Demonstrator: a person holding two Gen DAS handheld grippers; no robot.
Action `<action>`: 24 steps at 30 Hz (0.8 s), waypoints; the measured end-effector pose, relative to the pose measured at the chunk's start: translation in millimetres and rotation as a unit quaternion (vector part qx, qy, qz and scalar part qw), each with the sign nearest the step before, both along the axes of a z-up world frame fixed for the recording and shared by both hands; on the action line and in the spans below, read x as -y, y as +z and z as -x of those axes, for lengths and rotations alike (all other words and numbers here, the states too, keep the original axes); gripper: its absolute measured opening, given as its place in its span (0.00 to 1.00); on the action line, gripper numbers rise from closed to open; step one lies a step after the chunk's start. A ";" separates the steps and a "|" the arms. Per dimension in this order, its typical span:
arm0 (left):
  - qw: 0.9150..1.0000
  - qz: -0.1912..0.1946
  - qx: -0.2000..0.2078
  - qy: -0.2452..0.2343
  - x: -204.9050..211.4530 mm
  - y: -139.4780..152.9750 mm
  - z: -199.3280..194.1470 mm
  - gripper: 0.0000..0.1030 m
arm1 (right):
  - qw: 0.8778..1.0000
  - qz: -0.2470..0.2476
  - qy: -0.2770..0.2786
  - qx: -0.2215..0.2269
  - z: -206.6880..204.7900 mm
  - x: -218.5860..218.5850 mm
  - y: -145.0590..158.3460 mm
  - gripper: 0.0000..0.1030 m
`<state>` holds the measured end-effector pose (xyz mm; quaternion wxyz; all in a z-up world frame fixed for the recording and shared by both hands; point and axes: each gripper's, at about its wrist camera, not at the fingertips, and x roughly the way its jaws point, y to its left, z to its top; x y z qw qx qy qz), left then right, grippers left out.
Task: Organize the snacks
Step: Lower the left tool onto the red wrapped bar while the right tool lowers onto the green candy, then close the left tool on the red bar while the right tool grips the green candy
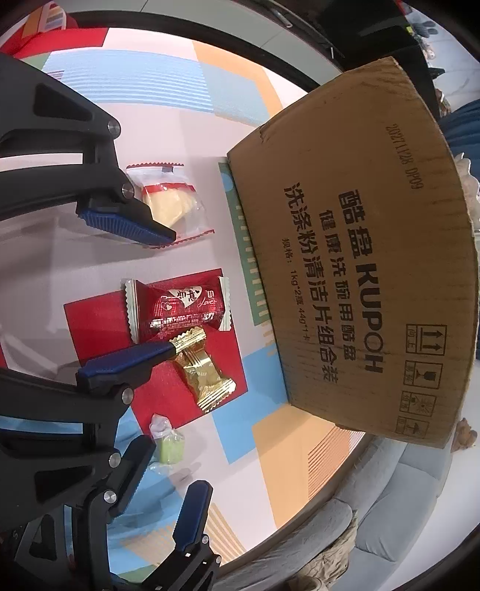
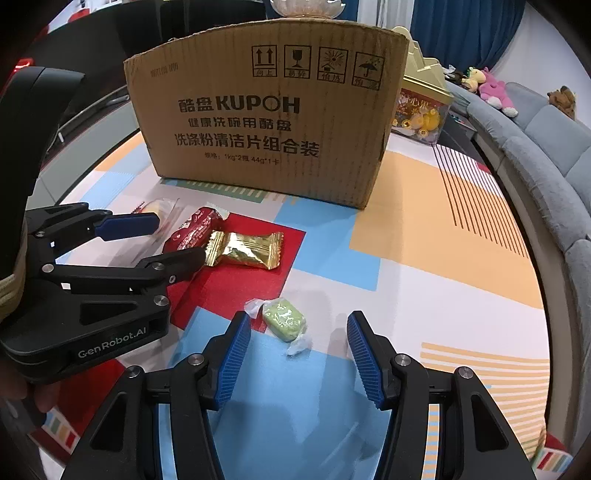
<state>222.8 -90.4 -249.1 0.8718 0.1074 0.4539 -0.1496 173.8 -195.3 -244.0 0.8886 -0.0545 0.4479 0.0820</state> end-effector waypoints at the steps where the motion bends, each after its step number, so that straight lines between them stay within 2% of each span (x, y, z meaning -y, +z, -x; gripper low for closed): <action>1: 1.000 0.001 0.000 0.000 -0.3 -1.1 0.0 0.50 | 1.000 -0.001 0.002 0.000 -0.4 -0.2 -0.2 0.51; 6: 1.000 0.003 0.002 -0.001 -2.4 -3.9 -0.7 0.46 | 1.000 -0.003 0.009 -0.007 -3.6 -2.8 -5.8 0.43; 12: 1.000 0.011 -0.002 -0.004 0.0 -4.6 -1.9 0.35 | 1.000 -0.012 0.017 0.000 -6.9 -5.8 -6.2 0.37; 16: 1.000 0.009 0.001 -0.005 2.0 -4.8 -0.5 0.32 | 1.000 -0.016 0.024 0.002 -6.4 -7.6 -6.2 0.20; 24: 1.000 0.004 0.006 -0.002 2.7 -2.0 2.8 0.31 | 1.000 -0.014 0.019 0.009 -5.5 -5.4 -2.9 0.19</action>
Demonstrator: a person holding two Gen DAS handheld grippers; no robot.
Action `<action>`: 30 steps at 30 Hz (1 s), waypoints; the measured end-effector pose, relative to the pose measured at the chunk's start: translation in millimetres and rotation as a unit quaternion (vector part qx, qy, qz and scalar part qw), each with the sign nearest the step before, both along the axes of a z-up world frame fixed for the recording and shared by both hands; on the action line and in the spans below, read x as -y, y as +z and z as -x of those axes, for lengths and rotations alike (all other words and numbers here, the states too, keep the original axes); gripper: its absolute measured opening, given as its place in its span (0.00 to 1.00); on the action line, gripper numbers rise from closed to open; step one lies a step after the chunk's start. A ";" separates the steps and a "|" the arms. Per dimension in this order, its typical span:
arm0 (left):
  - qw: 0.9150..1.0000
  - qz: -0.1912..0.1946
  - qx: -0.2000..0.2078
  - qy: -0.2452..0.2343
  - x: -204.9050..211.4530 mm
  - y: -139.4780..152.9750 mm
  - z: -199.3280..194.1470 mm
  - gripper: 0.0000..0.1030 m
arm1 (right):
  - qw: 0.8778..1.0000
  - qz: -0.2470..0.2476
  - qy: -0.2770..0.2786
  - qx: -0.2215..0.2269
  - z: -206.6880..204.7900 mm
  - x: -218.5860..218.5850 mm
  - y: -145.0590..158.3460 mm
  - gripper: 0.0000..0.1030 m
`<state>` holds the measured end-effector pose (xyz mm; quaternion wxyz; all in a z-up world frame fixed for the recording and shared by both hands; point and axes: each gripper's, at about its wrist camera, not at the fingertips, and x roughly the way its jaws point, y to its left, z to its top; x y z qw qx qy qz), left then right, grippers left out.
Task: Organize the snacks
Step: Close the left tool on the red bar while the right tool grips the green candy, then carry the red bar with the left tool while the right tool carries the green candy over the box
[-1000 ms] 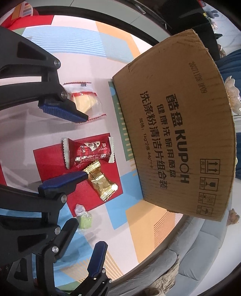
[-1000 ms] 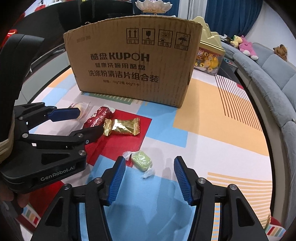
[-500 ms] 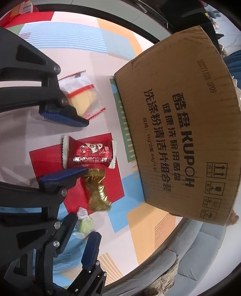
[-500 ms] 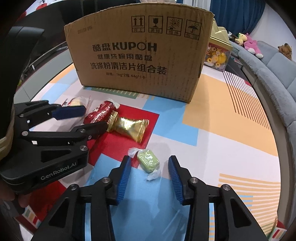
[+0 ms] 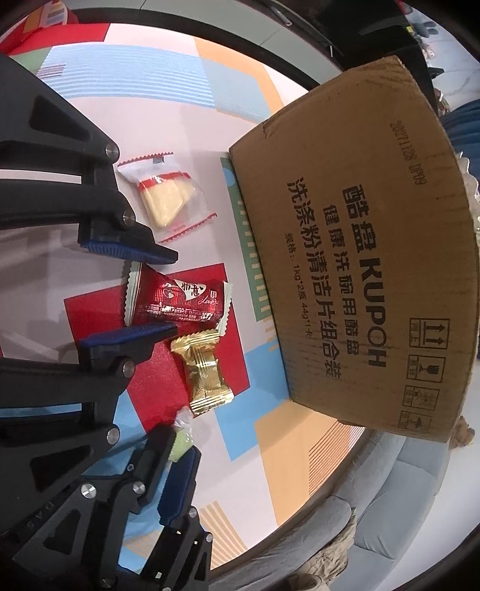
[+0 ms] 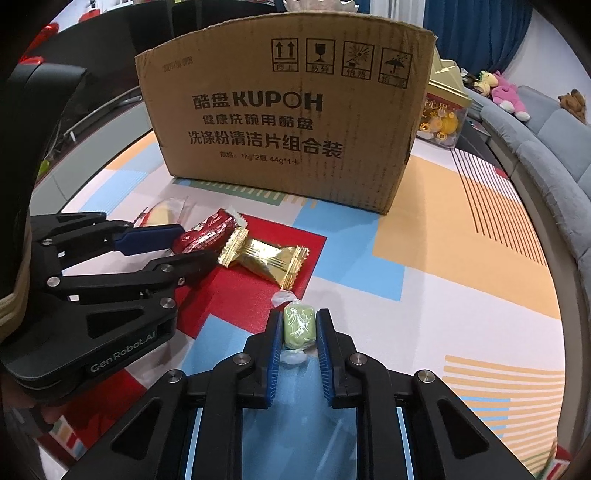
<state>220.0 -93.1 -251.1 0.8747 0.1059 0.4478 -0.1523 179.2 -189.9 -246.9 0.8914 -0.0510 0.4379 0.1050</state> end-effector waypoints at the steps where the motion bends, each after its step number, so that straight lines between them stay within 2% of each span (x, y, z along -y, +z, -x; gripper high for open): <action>1: 1.000 -0.001 0.001 0.001 0.9 0.8 1.1 0.31 | 1.000 0.000 0.000 0.002 0.5 0.0 1.8 0.19; 12: 1.000 -0.008 0.005 0.006 0.5 9.3 5.5 0.30 | 1.000 0.003 -0.007 0.015 5.5 2.6 12.0 0.19; 16: 1.000 -0.011 0.010 0.003 3.1 15.9 9.1 0.25 | 1.000 0.002 -0.011 0.019 6.5 3.8 16.1 0.19; 30: 0.999 -0.016 0.029 0.008 -2.1 31.3 15.2 0.24 | 0.999 -0.001 -0.012 0.040 9.9 6.1 31.6 0.19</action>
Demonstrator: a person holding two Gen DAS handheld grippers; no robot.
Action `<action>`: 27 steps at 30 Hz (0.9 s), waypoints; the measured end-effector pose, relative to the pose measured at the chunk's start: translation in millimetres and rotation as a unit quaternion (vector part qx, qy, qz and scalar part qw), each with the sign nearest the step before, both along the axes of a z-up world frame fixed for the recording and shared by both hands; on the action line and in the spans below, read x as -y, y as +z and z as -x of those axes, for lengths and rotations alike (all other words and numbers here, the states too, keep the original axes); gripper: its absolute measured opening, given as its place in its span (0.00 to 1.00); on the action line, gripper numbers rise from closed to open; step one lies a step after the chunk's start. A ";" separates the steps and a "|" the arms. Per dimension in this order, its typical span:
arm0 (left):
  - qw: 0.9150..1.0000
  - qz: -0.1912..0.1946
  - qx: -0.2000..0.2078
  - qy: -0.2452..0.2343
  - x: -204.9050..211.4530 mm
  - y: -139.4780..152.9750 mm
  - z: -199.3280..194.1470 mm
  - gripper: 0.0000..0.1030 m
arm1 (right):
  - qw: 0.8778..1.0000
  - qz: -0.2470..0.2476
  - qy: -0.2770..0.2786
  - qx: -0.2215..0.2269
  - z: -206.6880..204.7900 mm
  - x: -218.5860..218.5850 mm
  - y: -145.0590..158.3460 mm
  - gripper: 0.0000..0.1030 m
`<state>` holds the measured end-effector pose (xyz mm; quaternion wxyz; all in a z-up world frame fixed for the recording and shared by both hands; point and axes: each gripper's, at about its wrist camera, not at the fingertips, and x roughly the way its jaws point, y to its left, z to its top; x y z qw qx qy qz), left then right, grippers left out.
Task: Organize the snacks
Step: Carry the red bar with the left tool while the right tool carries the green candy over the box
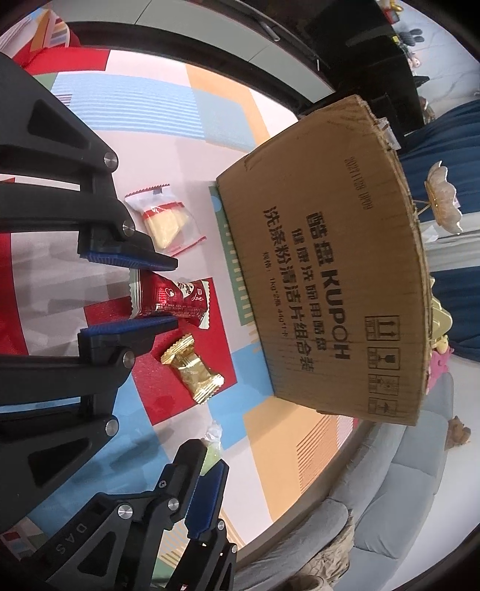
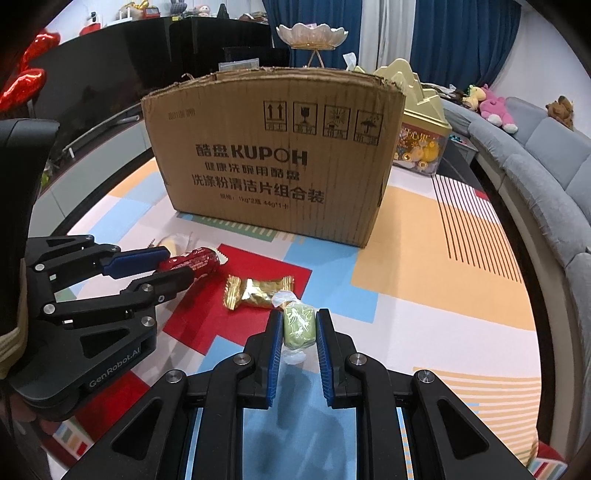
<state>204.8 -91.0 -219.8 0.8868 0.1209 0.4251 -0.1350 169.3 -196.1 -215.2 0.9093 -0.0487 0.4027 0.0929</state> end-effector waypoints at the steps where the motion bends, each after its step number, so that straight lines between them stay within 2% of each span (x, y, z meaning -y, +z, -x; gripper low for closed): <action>1: 1.000 0.000 0.001 0.001 -0.2 1.5 0.5 0.24 | 1.000 0.000 0.000 0.001 0.4 -0.2 1.2 0.19; 27: 0.997 0.014 0.068 0.025 -13.8 66.2 26.7 0.24 | 0.998 0.002 -0.003 0.070 24.2 -4.9 65.0 0.19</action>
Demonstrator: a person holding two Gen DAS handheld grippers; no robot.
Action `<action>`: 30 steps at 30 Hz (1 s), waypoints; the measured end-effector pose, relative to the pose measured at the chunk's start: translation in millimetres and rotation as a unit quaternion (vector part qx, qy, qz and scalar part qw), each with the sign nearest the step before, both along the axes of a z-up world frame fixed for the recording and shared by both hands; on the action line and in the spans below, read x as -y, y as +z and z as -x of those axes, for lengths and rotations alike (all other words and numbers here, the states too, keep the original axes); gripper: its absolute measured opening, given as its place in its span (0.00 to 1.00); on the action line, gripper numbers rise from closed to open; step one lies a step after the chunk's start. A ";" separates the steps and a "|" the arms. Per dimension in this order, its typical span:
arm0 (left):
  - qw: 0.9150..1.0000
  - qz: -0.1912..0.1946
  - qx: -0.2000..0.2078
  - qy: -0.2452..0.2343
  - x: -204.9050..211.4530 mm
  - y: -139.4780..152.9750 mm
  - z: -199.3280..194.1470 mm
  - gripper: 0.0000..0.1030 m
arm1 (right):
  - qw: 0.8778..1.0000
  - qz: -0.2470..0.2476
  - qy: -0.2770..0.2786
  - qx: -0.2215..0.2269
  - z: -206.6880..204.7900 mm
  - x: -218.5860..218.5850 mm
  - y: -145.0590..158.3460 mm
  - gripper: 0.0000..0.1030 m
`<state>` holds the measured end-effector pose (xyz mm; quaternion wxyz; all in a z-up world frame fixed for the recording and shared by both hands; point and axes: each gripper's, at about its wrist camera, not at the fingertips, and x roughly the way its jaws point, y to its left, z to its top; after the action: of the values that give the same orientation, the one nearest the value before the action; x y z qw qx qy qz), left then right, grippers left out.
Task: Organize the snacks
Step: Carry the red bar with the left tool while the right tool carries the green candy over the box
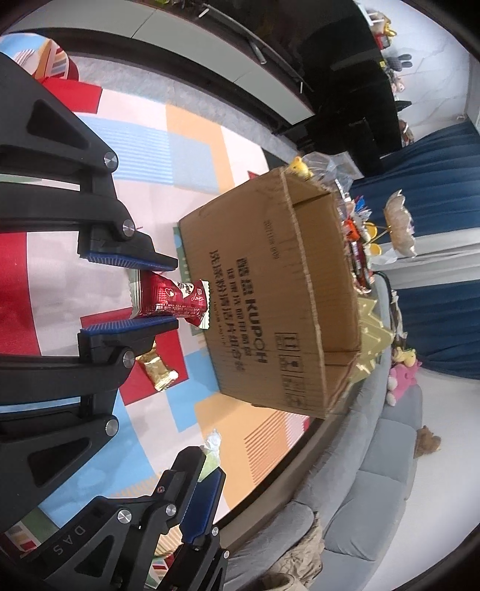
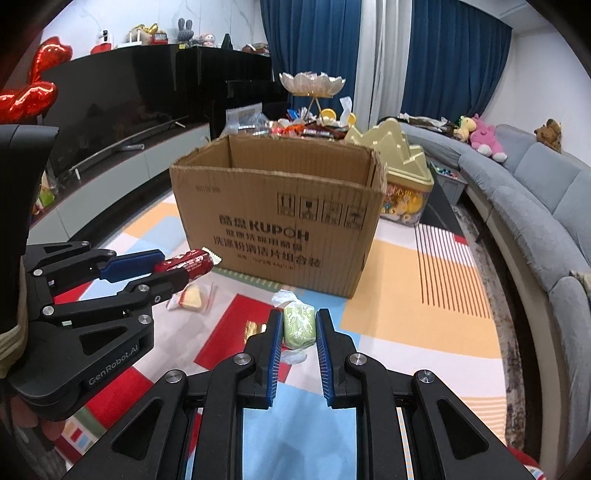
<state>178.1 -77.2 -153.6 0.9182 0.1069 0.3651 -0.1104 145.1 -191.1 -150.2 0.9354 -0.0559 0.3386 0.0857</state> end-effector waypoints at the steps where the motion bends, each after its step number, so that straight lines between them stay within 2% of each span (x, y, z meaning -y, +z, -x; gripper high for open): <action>1: 1.000 0.001 0.003 0.001 -1.1 3.5 1.0 0.24 | 1.000 0.000 0.000 0.003 0.3 -0.4 3.6 0.19; 14: 0.999 0.015 0.041 0.024 -9.3 45.2 0.6 0.24 | 0.999 0.002 -0.004 0.042 1.0 -3.3 40.8 0.19; 30: 0.996 0.019 0.072 0.038 -7.9 79.1 -11.3 0.24 | 0.997 -0.011 -0.013 0.069 -9.0 -4.5 72.0 0.19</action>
<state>189.4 -69.2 -74.4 0.9476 0.0832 0.2995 -0.0739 154.1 -186.6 -78.2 0.9581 -0.0473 0.2729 0.0726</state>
